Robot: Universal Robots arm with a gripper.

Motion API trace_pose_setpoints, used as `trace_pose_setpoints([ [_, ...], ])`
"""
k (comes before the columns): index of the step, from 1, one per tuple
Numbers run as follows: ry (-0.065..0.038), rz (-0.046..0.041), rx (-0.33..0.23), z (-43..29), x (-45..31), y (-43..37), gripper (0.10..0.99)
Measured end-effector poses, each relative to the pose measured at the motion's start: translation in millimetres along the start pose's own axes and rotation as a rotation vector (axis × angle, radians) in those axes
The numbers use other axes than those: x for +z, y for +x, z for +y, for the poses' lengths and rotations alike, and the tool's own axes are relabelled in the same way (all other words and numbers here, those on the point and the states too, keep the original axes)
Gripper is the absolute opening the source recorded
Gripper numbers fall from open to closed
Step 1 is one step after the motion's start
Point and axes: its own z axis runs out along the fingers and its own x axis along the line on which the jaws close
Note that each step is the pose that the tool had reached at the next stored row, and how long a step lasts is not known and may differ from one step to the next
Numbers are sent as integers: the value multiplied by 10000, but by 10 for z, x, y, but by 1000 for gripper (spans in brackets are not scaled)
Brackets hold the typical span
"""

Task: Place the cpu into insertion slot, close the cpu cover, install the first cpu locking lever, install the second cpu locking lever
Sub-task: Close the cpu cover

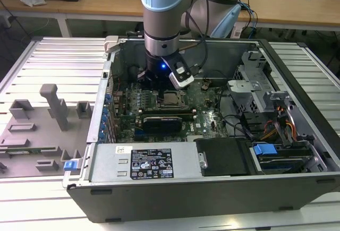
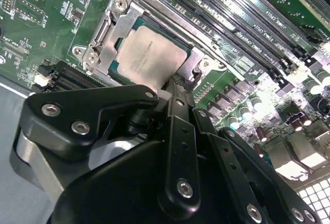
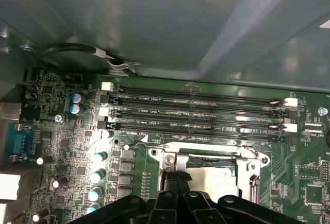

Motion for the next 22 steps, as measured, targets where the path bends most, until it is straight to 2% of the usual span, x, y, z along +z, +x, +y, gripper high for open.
trace_pose_setpoints([
  [5, -4, -3, -1, -2, 3, -26, 106],
  [14, 27, -1, -1, 4, -39, -16, 106],
  [22, 52, 5, -3, 0, 9, 20, 106],
])
